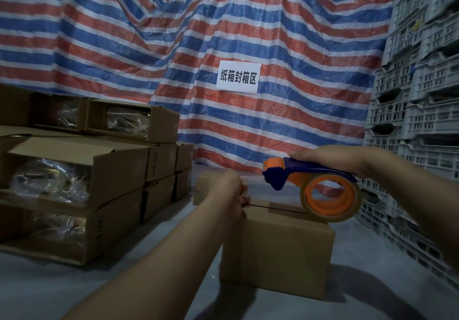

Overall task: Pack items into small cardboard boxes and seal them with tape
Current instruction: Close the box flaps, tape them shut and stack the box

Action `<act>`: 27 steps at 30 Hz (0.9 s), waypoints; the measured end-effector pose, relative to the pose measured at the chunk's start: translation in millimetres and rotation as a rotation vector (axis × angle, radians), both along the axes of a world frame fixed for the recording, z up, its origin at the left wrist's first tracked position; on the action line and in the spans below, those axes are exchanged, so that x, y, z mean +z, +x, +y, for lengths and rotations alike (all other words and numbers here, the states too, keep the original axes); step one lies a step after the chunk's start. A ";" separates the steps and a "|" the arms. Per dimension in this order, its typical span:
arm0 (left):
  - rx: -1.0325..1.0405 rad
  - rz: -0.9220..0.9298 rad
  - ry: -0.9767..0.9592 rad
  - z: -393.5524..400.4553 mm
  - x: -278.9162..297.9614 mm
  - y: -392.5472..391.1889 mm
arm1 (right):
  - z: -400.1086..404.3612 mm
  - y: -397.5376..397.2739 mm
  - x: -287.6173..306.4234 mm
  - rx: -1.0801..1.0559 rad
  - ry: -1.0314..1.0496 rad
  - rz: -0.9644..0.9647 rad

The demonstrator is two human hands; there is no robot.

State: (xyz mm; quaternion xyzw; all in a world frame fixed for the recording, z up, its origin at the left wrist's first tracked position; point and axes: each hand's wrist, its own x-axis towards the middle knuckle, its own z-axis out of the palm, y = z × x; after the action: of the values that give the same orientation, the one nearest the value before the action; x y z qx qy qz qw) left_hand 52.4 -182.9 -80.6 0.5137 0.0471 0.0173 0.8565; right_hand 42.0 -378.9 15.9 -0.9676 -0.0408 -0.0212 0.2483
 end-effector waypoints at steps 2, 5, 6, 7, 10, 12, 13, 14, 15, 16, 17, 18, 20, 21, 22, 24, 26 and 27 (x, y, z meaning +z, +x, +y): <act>0.034 0.007 -0.137 -1.0 1.3 -2.8 | 1.1 0.6 2.5 -0.030 -0.052 0.014; 0.083 0.004 -0.260 3.0 -0.4 -3.6 | 2.7 2.3 5.5 -0.088 -0.140 0.030; 0.082 -0.002 -0.270 4.8 -2.2 -2.3 | 3.3 3.5 4.3 -0.094 -0.155 0.030; 0.070 -0.007 -0.262 8.1 -4.2 -1.0 | 4.1 5.1 2.6 -0.094 -0.171 0.027; 0.061 -0.051 -0.047 22.1 -6.6 2.9 | 8.6 10.0 -0.2 -0.117 -0.197 0.016; 0.074 -0.118 0.249 35.5 -14.2 8.1 | 10.9 11.6 -0.3 -0.133 -0.189 0.022; 0.067 -0.150 0.359 42.2 -19.8 10.7 | 12.0 12.4 -0.1 -0.136 -0.184 0.029; 0.058 -0.167 0.439 47.9 -25.3 12.9 | 13.5 13.3 -0.3 -0.138 -0.183 0.037; 0.059 -0.182 0.505 52.2 -30.3 13.8 | 16.0 14.7 -0.5 -0.140 -0.191 0.043; 0.071 -0.192 0.565 55.2 -33.7 15.1 | 19.2 15.6 -0.7 -0.142 -0.209 0.047; 0.090 -0.200 0.616 58.1 -36.5 16.4 | 22.7 16.8 -0.6 -0.143 -0.230 0.051; 0.105 -0.215 0.651 59.7 -38.1 18.2 | 25.8 18.0 -0.7 -0.145 -0.245 0.057; 0.109 -0.228 0.675 61.6 -40.7 19.6 | 29.3 20.1 -0.9 -0.149 -0.247 0.069; 0.102 -0.232 0.682 61.5 -42.0 20.0 | 29.4 20.9 -0.8 -0.148 -0.246 0.070; 0.093 -0.230 0.690 60.8 -44.1 20.7 | 28.8 21.8 -1.0 -0.145 -0.250 0.068; 0.082 -0.205 0.699 59.2 -47.4 22.2 | 27.3 23.0 -1.3 -0.140 -0.256 0.069; 0.067 -0.178 0.694 57.6 -49.7 23.5 | 26.3 24.0 -1.4 -0.138 -0.249 0.079; 0.059 -0.169 0.691 57.0 -50.7 23.5 | 26.7 24.3 -1.3 -0.141 -0.244 0.083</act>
State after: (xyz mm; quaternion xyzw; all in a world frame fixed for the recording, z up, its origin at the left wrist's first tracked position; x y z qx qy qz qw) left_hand 75.9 -126.0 -131.4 0.7683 -0.0179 0.0994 0.6320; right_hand 66.3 -352.2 14.5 -0.9911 0.0354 0.0065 0.1281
